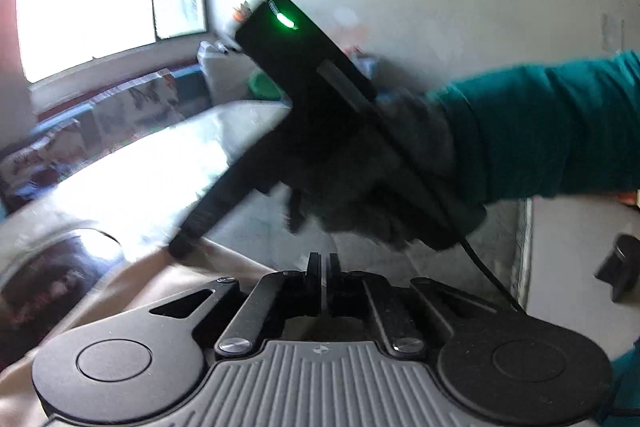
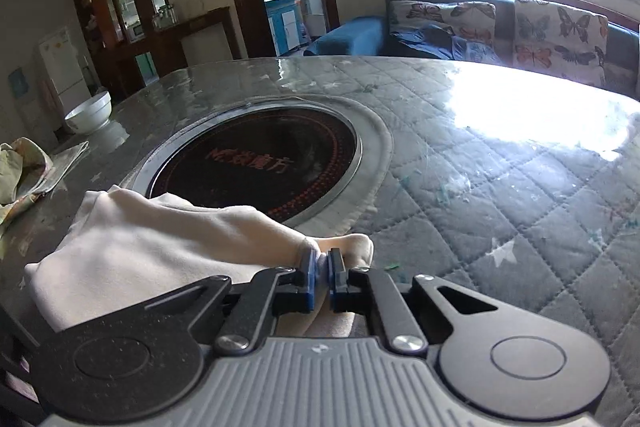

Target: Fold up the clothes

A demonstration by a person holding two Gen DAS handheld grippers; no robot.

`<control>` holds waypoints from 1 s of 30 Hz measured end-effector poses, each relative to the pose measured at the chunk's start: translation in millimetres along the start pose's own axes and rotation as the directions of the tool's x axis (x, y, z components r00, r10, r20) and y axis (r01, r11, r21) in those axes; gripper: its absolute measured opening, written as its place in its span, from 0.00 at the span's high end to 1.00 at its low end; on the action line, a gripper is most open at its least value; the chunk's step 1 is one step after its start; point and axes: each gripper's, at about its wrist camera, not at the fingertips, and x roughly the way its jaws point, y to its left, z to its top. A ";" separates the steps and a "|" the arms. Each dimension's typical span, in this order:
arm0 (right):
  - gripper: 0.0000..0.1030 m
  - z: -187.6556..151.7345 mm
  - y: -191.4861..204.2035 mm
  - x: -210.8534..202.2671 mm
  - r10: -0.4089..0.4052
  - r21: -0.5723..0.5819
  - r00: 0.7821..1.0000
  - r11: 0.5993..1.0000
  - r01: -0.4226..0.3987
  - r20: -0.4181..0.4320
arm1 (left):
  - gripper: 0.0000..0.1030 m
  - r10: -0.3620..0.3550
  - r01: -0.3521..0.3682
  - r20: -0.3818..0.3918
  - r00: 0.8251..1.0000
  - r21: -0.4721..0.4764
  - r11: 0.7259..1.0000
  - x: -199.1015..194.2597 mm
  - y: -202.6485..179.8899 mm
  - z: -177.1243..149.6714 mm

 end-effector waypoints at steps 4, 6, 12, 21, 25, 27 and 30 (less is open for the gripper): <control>0.95 3.9 4.3 -3.7 0.003 -0.028 1.000 1.000 -0.002 0.001 | 0.94 0.092 -0.094 -0.018 0.996 -0.107 0.990 2.6 24.8 2.0; 0.95 5.0 5.5 -3.0 0.000 -0.032 1.000 0.999 0.000 0.001 | 0.94 0.087 -0.096 -0.061 0.994 -0.160 0.983 11.9 34.3 -0.7; 0.95 7.3 10.3 -2.6 -0.018 -0.044 1.000 0.999 0.019 0.013 | 0.95 0.023 -0.034 -0.079 0.997 -0.148 0.988 27.4 37.3 -4.9; 0.93 3.1 -0.1 10.5 -0.004 0.015 1.000 1.000 0.004 -0.016 | 0.91 0.020 -0.029 -0.061 0.998 -0.160 0.987 29.3 37.3 -1.9; 0.89 5.6 7.2 -10.0 -0.003 -0.021 1.000 1.000 0.003 0.029 | 0.87 0.039 -0.045 -0.036 0.999 -0.184 0.982 14.8 33.6 -3.2; 0.87 6.5 13.7 -20.0 0.019 -0.038 0.998 0.999 -0.017 0.053 | 0.76 0.062 -0.065 -0.022 0.998 -0.201 0.977 0.3 33.2 -5.5; 0.82 4.8 23.0 -27.1 0.064 -0.056 0.996 0.997 -0.060 0.068 | 0.68 0.121 -0.119 -0.009 0.993 -0.240 0.963 -25.9 38.9 -11.5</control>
